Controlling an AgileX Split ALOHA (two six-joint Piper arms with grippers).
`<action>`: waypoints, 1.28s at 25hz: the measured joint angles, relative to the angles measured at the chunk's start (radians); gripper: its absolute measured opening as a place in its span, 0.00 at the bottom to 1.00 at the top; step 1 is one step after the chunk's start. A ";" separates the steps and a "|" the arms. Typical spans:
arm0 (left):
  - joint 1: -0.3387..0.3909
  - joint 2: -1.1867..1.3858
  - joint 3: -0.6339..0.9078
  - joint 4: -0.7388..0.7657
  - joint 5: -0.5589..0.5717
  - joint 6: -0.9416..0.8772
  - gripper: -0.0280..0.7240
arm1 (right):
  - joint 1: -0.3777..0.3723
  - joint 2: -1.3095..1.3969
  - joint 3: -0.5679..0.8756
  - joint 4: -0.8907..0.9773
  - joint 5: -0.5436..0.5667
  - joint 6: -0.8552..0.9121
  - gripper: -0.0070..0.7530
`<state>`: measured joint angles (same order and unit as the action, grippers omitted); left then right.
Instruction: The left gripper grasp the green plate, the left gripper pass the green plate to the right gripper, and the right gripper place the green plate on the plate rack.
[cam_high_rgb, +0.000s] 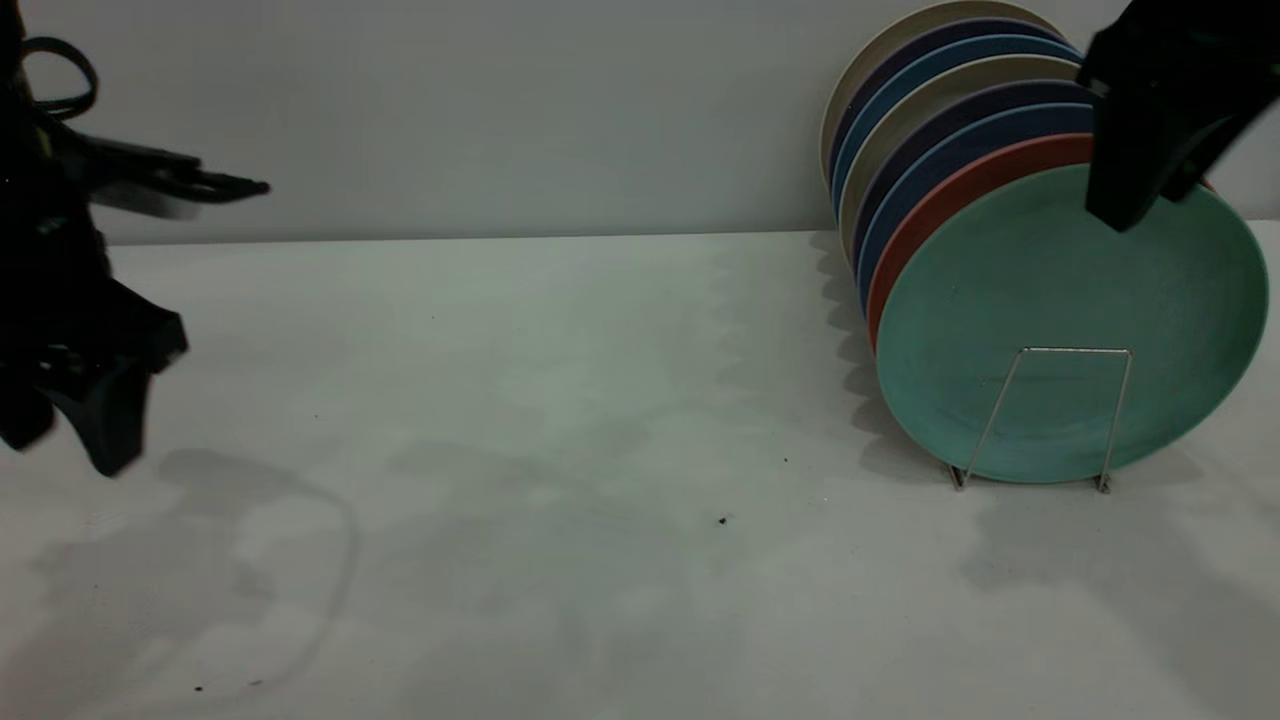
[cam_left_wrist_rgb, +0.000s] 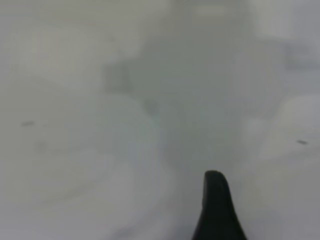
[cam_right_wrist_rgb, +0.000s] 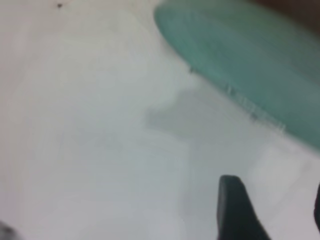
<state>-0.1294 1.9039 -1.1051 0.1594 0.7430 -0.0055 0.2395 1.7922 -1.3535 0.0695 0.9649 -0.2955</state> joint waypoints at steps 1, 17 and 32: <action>0.000 -0.010 0.000 0.031 0.002 -0.038 0.77 | 0.000 0.000 0.000 0.000 0.020 0.061 0.56; 0.000 -0.601 0.150 0.056 0.084 -0.157 0.77 | 0.000 -0.379 0.012 -0.086 0.255 0.325 0.58; 0.000 -1.199 0.210 -0.172 0.336 -0.012 0.77 | 0.000 -1.083 0.537 0.015 0.210 0.168 0.58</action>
<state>-0.1294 0.7054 -0.8948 -0.0128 1.0786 -0.0171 0.2395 0.7096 -0.8163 0.0845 1.1749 -0.1270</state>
